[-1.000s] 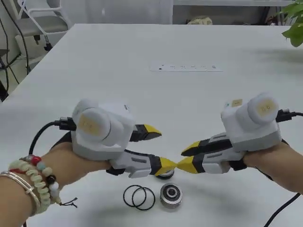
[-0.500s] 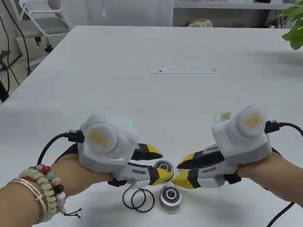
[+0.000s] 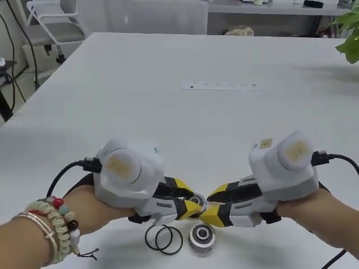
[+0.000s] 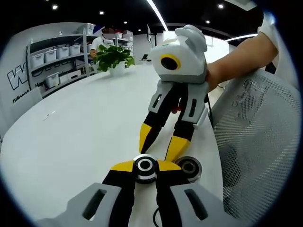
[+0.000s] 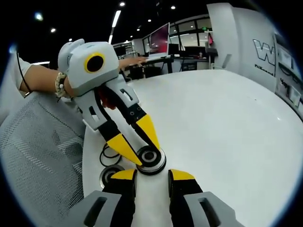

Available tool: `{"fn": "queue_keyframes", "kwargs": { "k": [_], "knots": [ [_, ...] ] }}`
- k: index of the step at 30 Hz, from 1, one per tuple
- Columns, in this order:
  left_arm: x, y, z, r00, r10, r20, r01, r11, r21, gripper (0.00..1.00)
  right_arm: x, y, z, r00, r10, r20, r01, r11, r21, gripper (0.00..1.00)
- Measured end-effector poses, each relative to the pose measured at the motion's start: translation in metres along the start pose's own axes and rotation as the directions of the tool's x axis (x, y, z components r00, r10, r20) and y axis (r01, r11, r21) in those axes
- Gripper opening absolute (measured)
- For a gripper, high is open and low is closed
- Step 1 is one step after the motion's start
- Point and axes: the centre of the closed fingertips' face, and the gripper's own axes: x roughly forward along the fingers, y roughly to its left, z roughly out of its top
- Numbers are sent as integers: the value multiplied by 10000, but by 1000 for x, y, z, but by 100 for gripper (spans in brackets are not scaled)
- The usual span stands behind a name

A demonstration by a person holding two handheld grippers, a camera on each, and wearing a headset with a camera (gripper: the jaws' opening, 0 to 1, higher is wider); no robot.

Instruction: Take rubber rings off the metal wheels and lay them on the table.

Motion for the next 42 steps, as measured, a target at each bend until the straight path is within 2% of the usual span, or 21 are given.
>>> {"fn": "queue_keyframes", "kwargs": {
  "k": [4,6,16,22,27,33,37,42],
  "knots": [
    [1,1,0,10000,52,37,-51,9998,-181,9,1,2,2,10000,7,41,-6,9998,-219,22],
    [1,1,0,9999,101,-1,-101,9999,24,8,2,1,3,9999,-34,97,36,9997,-246,22],
    [3,2,-1,10000,88,15,-88,9999,-65,8,3,1,4,9998,33,211,-27,9996,-282,22],
    [3,2,0,9999,145,71,-144,9999,-95,8,2,1,2,9999,-21,-103,7,9917,-1289,20],
    [3,3,0,9998,150,109,-148,9998,-140,7,1,0,2,9998,7,-201,-36,9890,-1477,18],
    [3,3,0,9998,155,119,-154,9998,-95,7,-2,-1,-1,9992,-4,-403,-60,9871,-1602,11],
    [2,3,0,9998,168,128,-166,9998,-115,7,-4,-4,-3,9989,-123,-444,49,9863,-1648,0],
    [2,3,0,9997,190,125,-189,9998,-98,8,-3,-5,-4,9987,-219,-470,142,9872,-1591,0]
  ]
}}
